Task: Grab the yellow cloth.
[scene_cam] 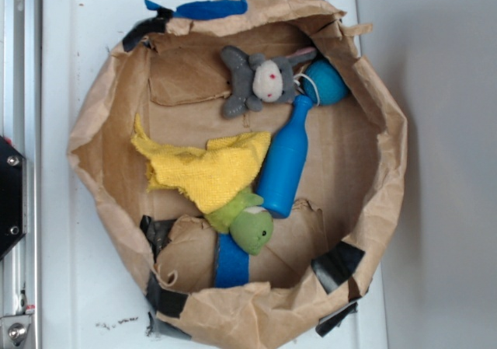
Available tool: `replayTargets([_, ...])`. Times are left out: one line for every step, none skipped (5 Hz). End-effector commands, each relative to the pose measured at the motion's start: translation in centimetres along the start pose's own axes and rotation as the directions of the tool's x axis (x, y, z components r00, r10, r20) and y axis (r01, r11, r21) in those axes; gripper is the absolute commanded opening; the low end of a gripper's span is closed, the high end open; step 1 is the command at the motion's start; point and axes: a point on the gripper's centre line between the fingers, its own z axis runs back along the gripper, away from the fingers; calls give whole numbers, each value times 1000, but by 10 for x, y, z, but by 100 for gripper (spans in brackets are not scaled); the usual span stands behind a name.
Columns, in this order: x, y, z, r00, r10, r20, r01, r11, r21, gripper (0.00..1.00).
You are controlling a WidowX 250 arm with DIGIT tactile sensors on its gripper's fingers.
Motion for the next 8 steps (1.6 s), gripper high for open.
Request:
replayTargets([0, 0, 0, 1000, 0, 0, 0, 1000, 0, 100])
replayTargets([31, -4, -5, 1000, 3, -2, -3, 1000, 14, 100])
replayTargets([60, 5, -9, 999, 49, -18, -49, 999, 17, 100])
replayTargets([82, 9, -19, 998, 42, -41, -42, 999, 15, 100])
replayTargets([102, 17, -32, 995, -89, -51, 89, 996, -6, 100])
replayTargets([102, 17, -32, 995, -89, -51, 89, 996, -6, 100])
replayTargets([102, 17, -32, 995, -89, -51, 89, 996, -6, 100])
replayTargets([102, 17, -32, 995, -89, -51, 89, 996, -6, 100])
